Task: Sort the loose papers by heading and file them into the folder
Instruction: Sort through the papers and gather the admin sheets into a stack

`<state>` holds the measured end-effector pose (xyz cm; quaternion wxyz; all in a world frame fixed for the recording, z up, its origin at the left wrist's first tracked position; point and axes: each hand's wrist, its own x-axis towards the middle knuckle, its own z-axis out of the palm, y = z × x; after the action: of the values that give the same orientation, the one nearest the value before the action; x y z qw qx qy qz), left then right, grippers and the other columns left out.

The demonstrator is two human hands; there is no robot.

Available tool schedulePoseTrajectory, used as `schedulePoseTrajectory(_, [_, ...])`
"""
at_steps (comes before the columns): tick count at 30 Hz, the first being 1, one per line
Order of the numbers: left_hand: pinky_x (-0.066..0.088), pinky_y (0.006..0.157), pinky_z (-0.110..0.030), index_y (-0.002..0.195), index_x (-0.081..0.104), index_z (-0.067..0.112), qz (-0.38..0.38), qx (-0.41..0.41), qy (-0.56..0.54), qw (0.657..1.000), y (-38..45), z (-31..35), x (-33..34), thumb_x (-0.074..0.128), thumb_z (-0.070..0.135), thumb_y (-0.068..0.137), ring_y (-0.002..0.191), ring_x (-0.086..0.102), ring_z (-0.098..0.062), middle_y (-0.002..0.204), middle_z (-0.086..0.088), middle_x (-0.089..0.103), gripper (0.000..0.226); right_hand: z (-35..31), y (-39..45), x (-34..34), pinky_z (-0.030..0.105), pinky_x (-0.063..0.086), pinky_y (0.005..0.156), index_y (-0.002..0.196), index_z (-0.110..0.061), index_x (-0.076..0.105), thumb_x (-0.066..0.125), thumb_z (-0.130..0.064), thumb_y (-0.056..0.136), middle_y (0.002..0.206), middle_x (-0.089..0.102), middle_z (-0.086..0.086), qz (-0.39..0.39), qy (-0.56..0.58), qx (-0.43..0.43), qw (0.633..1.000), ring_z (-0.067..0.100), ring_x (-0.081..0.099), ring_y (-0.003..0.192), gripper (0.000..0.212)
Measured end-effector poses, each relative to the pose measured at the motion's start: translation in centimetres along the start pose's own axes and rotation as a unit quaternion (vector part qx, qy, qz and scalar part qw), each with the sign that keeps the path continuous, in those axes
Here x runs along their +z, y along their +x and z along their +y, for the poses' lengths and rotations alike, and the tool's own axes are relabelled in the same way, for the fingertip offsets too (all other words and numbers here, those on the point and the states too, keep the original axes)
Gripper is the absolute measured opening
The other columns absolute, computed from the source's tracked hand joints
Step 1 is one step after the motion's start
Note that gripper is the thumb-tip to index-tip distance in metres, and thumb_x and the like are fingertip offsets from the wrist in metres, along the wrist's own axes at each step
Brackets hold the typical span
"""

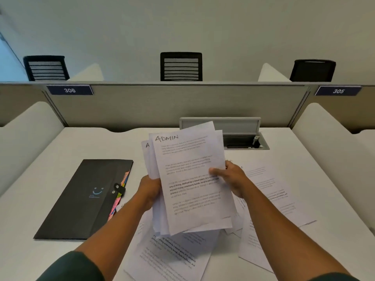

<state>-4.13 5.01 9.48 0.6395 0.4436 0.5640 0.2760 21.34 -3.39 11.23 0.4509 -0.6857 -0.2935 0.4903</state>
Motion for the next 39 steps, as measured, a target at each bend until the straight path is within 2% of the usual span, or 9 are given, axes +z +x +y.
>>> schedulePoseTrajectory(3, [0.057, 0.07, -0.037, 0.104, 0.071, 0.008, -0.016, 0.008, -0.005, 1.0, 0.1, -0.3, 0.3, 0.076, 0.043, 0.082, 0.091, 0.071, -0.032, 0.096, -0.013, 0.076, 0.041, 0.7, -0.1, 0.2, 0.039, 0.059, 0.076, 0.118, -0.02, 0.059, 0.078, -0.021, 0.079, 0.112, 0.07, 0.003, -0.005, 0.005, -0.002, 1.0, 0.026, 0.07, 0.096, 0.043])
schedulePoseTrajectory(7, [0.055, 0.092, -0.053, 0.115, 0.068, 0.018, -0.028, 0.006, -0.03, 0.999, 0.8, -0.6, 0.0, 0.064, 0.055, 0.088, 0.099, 0.071, -0.031, 0.103, -0.006, 0.076, 0.046, 1.7, 0.3, -0.3, 0.047, 0.057, 0.086, 0.121, -0.018, 0.057, 0.074, -0.016, 0.084, 0.113, 0.07, 0.005, 0.012, 0.033, 0.009, 0.999, 0.028, 0.069, 0.097, 0.041])
schedulePoseTrajectory(13, [0.053, 0.093, -0.056, 0.12, 0.066, 0.016, -0.014, -0.002, -0.047, 0.999, 0.2, -0.6, 0.3, 0.06, 0.048, 0.093, 0.1, 0.07, -0.033, 0.106, -0.008, 0.075, 0.042, 2.3, 0.5, -0.4, 0.054, 0.053, 0.092, 0.123, -0.013, 0.059, 0.06, -0.01, 0.094, 0.114, 0.069, 0.01, 0.016, 0.079, 0.037, 0.996, 0.032, 0.067, 0.1, 0.029])
schedulePoseTrajectory(17, [0.05, 0.095, -0.06, 0.116, 0.065, 0.025, -0.035, -0.007, -0.075, 0.997, 0.0, -0.3, 0.4, 0.046, 0.058, 0.095, 0.104, 0.069, -0.034, 0.112, -0.008, 0.074, 0.044, 2.3, 0.5, -0.3, 0.052, 0.052, 0.093, 0.128, -0.014, 0.054, 0.052, -0.004, 0.097, 0.12, 0.066, 0.012, 0.009, 0.121, 0.044, 0.992, 0.034, 0.064, 0.105, 0.033])
schedulePoseTrajectory(20, [0.057, 0.084, -0.052, 0.112, 0.066, 0.032, -0.09, 0.027, -0.057, 0.994, -0.6, 0.7, 1.1, 0.051, 0.06, 0.091, 0.096, 0.072, -0.028, 0.105, -0.002, 0.076, 0.038, 2.0, 0.4, 0.2, 0.049, 0.051, 0.092, 0.129, -0.016, 0.054, 0.057, -0.005, 0.094, 0.123, 0.065, 0.009, -0.014, 0.146, 0.03, 0.989, 0.033, 0.061, 0.111, 0.037])
schedulePoseTrajectory(24, [0.061, 0.078, -0.042, 0.118, 0.066, 0.017, -0.115, 0.063, 0.015, 0.991, -0.7, 1.0, 1.9, 0.077, 0.031, 0.082, 0.091, 0.075, -0.025, 0.108, -0.006, 0.075, 0.04, 1.0, 0.2, 1.3, 0.039, 0.054, 0.081, 0.127, -0.015, 0.056, 0.066, -0.01, 0.089, 0.121, 0.067, 0.008, -0.024, 0.11, 0.013, 0.994, 0.028, 0.064, 0.106, 0.039])
schedulePoseTrajectory(31, [0.06, 0.082, -0.046, 0.116, 0.066, 0.016, -0.061, 0.125, 0.026, 0.99, 0.2, 2.1, 1.5, 0.074, 0.028, 0.086, 0.094, 0.073, -0.025, 0.105, -0.004, 0.075, 0.034, -0.6, 0.0, 1.3, 0.045, 0.059, 0.082, 0.107, -0.018, 0.065, 0.078, -0.009, 0.079, 0.105, 0.071, 0.006, 0.018, 0.063, -0.069, 0.995, 0.028, 0.069, 0.097, 0.032])
schedulePoseTrajectory(36, [0.061, 0.074, -0.033, 0.11, 0.066, 0.021, -0.047, 0.189, 0.013, 0.981, -0.6, 2.2, 1.2, 0.073, 0.021, 0.086, 0.094, 0.069, -0.022, 0.103, -0.002, 0.072, 0.025, -0.4, -0.3, 1.4, 0.043, 0.058, 0.083, 0.114, -0.016, 0.062, 0.08, -0.013, 0.077, 0.105, 0.068, 0.005, 0.034, -0.004, -0.135, 0.99, 0.022, 0.065, 0.099, 0.042])
schedulePoseTrajectory(39, [0.06, 0.069, -0.026, 0.119, 0.063, 0.023, -0.038, 0.205, 0.019, 0.978, -0.9, 2.0, 1.1, 0.074, 0.015, 0.086, 0.094, 0.066, -0.02, 0.106, 0.002, 0.07, 0.035, 0.3, -0.2, 1.4, 0.043, 0.058, 0.085, 0.112, -0.021, 0.06, 0.077, -0.02, 0.081, 0.103, 0.067, 0.005, 0.019, -0.09, -0.168, 0.981, 0.026, 0.064, 0.099, 0.035])
